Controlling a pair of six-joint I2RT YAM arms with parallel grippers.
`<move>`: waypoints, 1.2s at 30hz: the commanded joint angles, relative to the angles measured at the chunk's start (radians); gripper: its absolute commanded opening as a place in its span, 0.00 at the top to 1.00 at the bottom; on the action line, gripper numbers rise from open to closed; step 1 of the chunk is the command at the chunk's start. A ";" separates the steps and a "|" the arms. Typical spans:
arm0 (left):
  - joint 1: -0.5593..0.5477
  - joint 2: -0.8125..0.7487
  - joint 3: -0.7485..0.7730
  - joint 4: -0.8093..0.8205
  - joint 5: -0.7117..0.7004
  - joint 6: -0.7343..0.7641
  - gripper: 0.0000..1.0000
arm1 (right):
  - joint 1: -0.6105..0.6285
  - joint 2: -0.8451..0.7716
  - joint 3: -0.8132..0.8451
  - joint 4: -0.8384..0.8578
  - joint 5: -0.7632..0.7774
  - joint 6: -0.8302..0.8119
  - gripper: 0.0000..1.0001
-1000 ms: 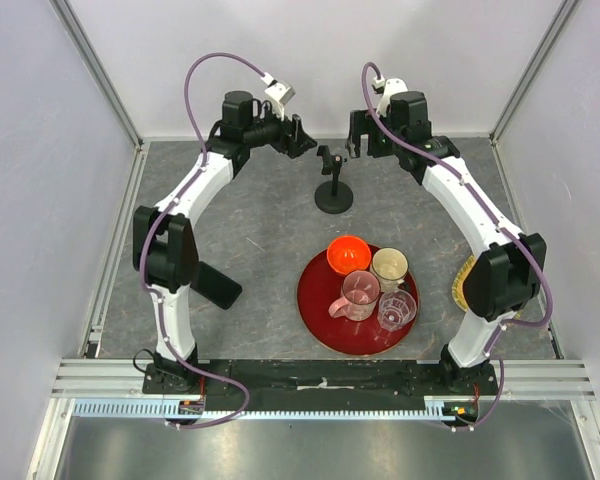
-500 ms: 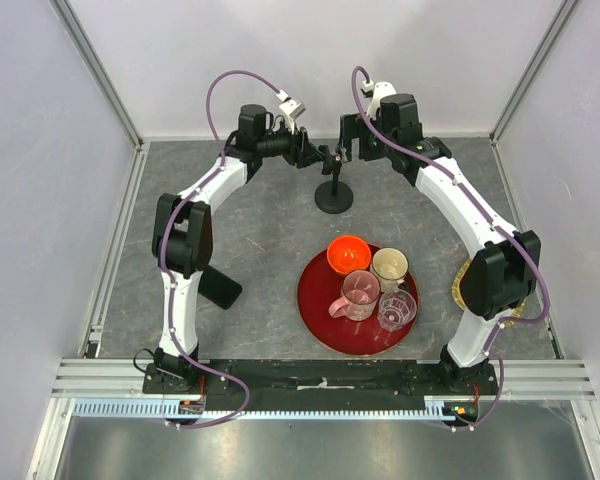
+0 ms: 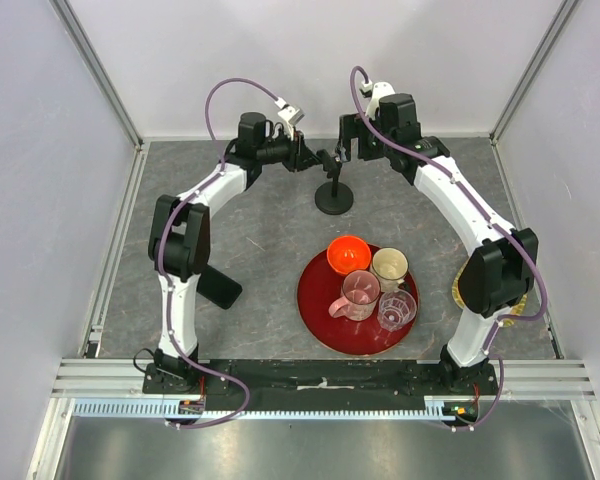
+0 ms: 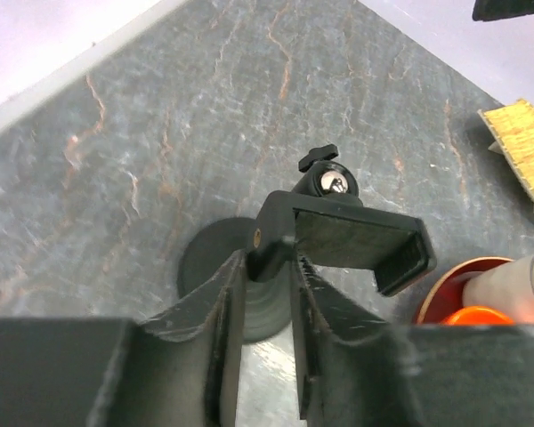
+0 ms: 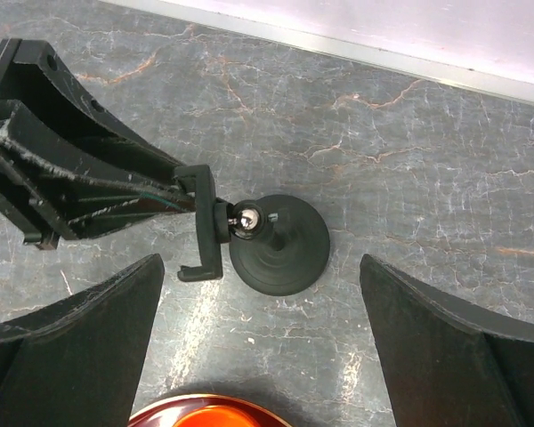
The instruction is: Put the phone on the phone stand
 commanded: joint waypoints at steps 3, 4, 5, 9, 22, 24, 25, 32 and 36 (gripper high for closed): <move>-0.002 -0.240 -0.169 0.000 -0.159 -0.113 0.26 | 0.007 -0.004 0.047 0.015 0.007 -0.008 0.02; 0.001 -0.276 -0.203 -0.004 -0.190 -0.128 0.22 | 0.007 -0.006 0.046 0.009 0.026 -0.010 0.02; 0.003 -0.358 -0.266 -0.015 -0.270 -0.166 0.19 | 0.007 -0.009 0.046 0.005 0.032 -0.013 0.02; 0.031 -0.580 -0.448 -0.183 -0.565 -0.370 0.14 | 0.008 -0.021 0.040 -0.009 0.055 -0.031 0.02; 0.119 -0.814 -0.588 -1.193 -1.143 -1.101 0.00 | 0.024 -0.093 -0.009 -0.040 0.061 -0.077 0.02; 0.143 -0.775 -0.581 -1.298 -1.100 -1.131 0.00 | 0.027 -0.115 -0.023 -0.040 0.061 -0.097 0.02; 0.155 -0.756 -0.575 -1.334 -1.103 -1.147 0.00 | 0.027 -0.121 -0.038 -0.043 0.061 -0.105 0.02; 0.195 -0.659 -0.608 -1.328 -1.016 -1.243 0.00 | 0.025 -0.169 -0.098 -0.040 0.083 -0.139 0.02; 0.212 -0.618 -0.628 -1.271 -0.986 -1.271 0.00 | 0.027 -0.179 -0.114 -0.028 0.043 -0.139 0.02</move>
